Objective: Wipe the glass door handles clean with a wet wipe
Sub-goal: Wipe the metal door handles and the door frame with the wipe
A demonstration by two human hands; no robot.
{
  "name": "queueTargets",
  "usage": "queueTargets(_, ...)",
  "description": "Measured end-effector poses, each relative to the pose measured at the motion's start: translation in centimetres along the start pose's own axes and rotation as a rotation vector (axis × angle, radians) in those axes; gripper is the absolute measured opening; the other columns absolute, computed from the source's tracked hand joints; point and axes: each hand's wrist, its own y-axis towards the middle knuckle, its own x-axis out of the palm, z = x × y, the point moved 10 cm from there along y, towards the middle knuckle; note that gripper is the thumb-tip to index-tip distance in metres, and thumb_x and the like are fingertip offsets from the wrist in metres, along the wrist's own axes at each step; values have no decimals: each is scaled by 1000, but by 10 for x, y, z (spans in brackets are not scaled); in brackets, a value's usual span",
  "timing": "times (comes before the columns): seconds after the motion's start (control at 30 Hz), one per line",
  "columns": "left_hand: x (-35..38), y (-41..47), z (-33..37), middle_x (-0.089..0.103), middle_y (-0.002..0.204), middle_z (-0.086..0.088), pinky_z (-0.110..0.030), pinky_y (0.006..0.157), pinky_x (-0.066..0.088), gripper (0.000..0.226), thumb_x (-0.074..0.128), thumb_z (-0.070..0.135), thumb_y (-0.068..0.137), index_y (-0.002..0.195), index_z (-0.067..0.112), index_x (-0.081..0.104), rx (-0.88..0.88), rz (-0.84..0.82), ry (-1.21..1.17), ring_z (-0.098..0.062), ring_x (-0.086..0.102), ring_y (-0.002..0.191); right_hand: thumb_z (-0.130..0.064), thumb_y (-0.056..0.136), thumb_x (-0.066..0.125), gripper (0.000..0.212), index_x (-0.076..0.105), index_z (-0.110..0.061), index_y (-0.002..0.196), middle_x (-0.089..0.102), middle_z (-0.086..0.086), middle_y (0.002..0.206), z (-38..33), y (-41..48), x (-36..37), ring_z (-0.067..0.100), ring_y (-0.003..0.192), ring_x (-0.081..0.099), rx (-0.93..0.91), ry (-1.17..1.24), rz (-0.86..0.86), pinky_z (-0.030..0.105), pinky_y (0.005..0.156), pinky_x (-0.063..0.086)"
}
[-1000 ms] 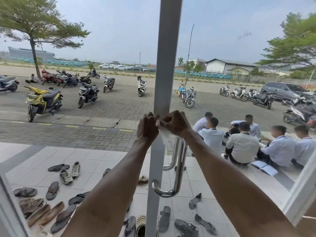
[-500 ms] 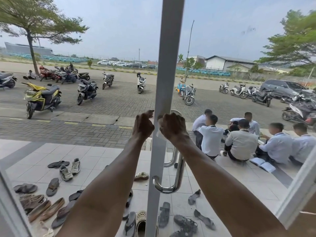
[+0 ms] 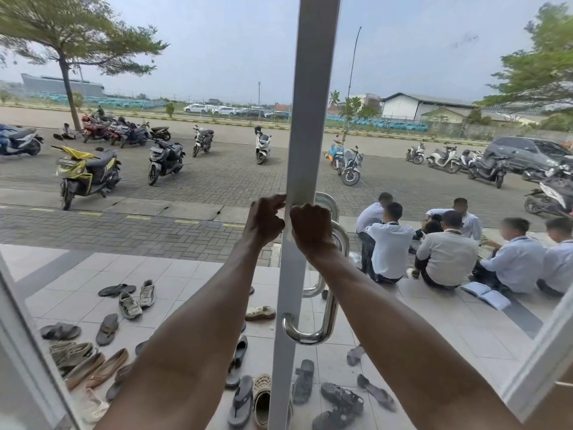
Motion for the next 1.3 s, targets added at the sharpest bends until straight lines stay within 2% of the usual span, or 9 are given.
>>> queueTargets(0.17, 0, -3, 5, 69, 119, -13, -31, 97, 53, 65, 49, -16, 65, 125, 5, 64, 9, 87, 0, -18, 65, 113, -18, 45, 86, 21, 66, -16, 54, 58, -1, 42, 14, -19, -8, 15, 39, 59, -8, -12, 120, 18, 43, 40)
queueTargets(0.3, 0, -2, 4, 69, 119, -11, -27, 97, 52, 56, 59, -10, 71, 124, 7, 65, -12, 90, 21, -16, 65, 112, -20, 63, 79, 8, 72, -17, 67, 68, 0, 59, -1, -2, -9, 14, 55, 68, 6, -47, 73, 20, 51, 43)
queueTargets(0.43, -3, 1, -1, 72, 114, -9, 1, 75, 45, 49, 61, -9, 74, 120, 7, 68, -23, 129, 27, -8, 67, 98, -9, 87, 56, 19, 70, -13, 99, 73, 6, 93, -7, 16, 7, 25, 88, 71, -53, 72, -27, 31, 66, 49)
queueTargets(0.6, -3, -2, 3, 73, 109, -9, -29, 88, 57, 60, 48, -12, 68, 118, 12, 71, -13, 176, 74, -16, 71, 96, -18, 74, 73, 5, 72, -18, 79, 71, 0, 65, 7, -8, -3, 15, 62, 69, -50, -12, 43, 23, 56, 49)
queueTargets(0.73, -8, -3, 6, 75, 102, -8, -21, 91, 51, 49, 53, -6, 72, 110, 14, 75, -34, 257, 124, -14, 73, 91, -17, 48, 84, 19, 67, -16, 56, 61, -1, 45, 22, -27, -23, 15, 43, 62, -79, 39, 207, 22, 52, 50)
queueTargets(1.03, -13, -4, 9, 77, 91, -6, 0, 64, 37, 25, 68, 10, 78, 100, 16, 78, -62, 229, 111, -9, 71, 85, -7, 87, 54, 20, 71, -16, 93, 72, 6, 91, -2, 20, -1, 26, 87, 71, -43, 126, -19, 30, 65, 47)
queueTargets(1.1, -13, -3, 5, 76, 95, -7, 0, 74, 41, 31, 64, 4, 76, 103, 14, 77, -83, 223, 105, -10, 71, 90, -8, 82, 61, 14, 72, -16, 85, 73, 5, 82, 1, 13, -2, 23, 78, 71, -53, 100, -18, 27, 59, 44)
queueTargets(1.2, -8, -4, 6, 75, 101, -10, -23, 90, 54, 39, 58, 1, 73, 107, 9, 75, -92, 216, 77, -15, 72, 96, -15, 55, 82, 15, 68, -15, 57, 63, 1, 50, 11, -9, -8, 16, 47, 64, -111, 33, 136, 20, 51, 46)
queueTargets(1.3, -5, -7, 9, 75, 101, -9, -15, 83, 50, 35, 62, 6, 74, 107, 9, 75, -98, 230, 72, -12, 72, 94, -16, 61, 84, 18, 73, -14, 75, 67, 0, 58, 28, -29, -5, 16, 52, 65, -168, 55, 287, 26, 76, 57)
